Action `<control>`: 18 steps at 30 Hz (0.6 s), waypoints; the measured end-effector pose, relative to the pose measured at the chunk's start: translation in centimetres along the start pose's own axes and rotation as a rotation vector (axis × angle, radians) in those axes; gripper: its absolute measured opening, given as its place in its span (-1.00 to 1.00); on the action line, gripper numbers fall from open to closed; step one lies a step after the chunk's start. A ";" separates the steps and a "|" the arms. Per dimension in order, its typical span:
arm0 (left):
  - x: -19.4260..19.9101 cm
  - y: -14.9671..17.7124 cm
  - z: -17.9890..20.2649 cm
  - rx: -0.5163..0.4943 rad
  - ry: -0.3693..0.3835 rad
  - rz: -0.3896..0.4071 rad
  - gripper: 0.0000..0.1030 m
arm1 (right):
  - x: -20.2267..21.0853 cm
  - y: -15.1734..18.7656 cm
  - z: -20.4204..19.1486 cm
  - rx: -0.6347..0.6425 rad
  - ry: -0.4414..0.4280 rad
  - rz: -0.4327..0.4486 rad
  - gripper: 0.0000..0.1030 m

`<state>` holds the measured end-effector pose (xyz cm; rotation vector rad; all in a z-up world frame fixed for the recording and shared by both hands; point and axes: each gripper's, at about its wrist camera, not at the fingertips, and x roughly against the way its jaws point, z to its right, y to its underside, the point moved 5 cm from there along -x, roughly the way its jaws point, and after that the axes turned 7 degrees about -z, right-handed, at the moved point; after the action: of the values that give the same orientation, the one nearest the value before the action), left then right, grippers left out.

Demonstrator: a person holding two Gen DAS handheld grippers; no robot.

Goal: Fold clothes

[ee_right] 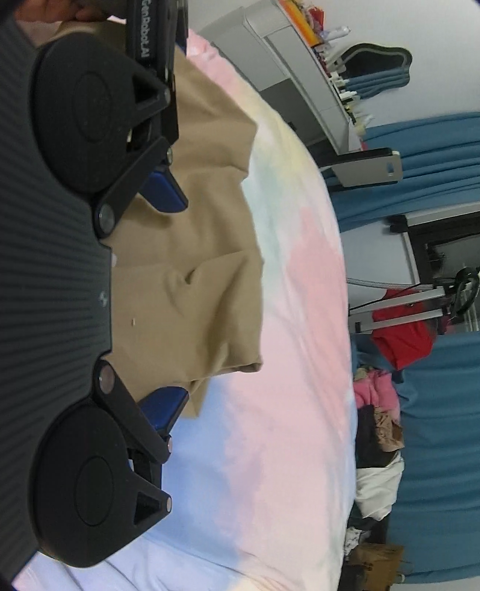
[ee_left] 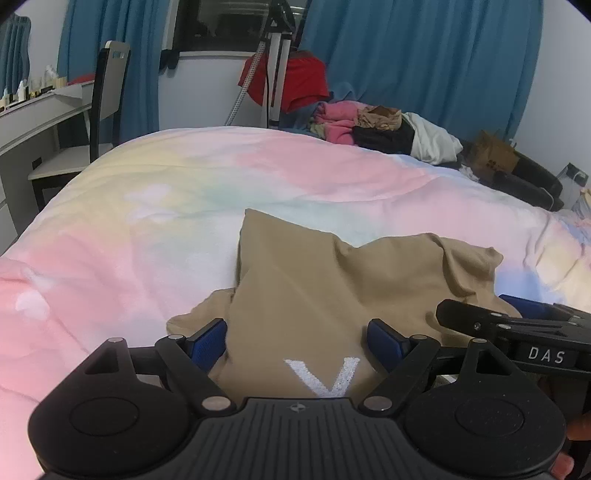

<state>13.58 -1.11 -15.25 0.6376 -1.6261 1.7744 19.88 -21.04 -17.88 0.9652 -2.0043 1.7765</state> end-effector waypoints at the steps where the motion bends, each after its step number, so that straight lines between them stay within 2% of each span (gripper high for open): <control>1: 0.0 0.0 0.1 -0.005 -0.004 0.001 0.64 | 0.0 0.2 -0.1 -0.002 -0.001 -0.001 0.99; 7: 1.4 0.3 0.8 -0.027 -0.009 0.028 0.64 | 1.8 0.3 -1.0 0.005 0.011 0.027 0.99; 12: 4.2 1.3 1.5 -0.044 -0.014 0.057 0.64 | 4.2 0.9 -1.2 0.001 0.032 0.043 0.99; 15: 6.1 2.1 1.6 -0.039 -0.008 0.065 0.64 | 5.7 1.6 -1.2 -0.003 0.052 0.042 0.99; 18: 6.8 2.7 1.6 -0.038 -0.036 0.056 0.64 | 6.3 2.7 -1.1 -0.021 0.056 0.018 0.99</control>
<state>6.84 -1.85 -11.98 0.6150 -1.7136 1.7768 13.25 -21.77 -15.80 0.8843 -1.9989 1.7684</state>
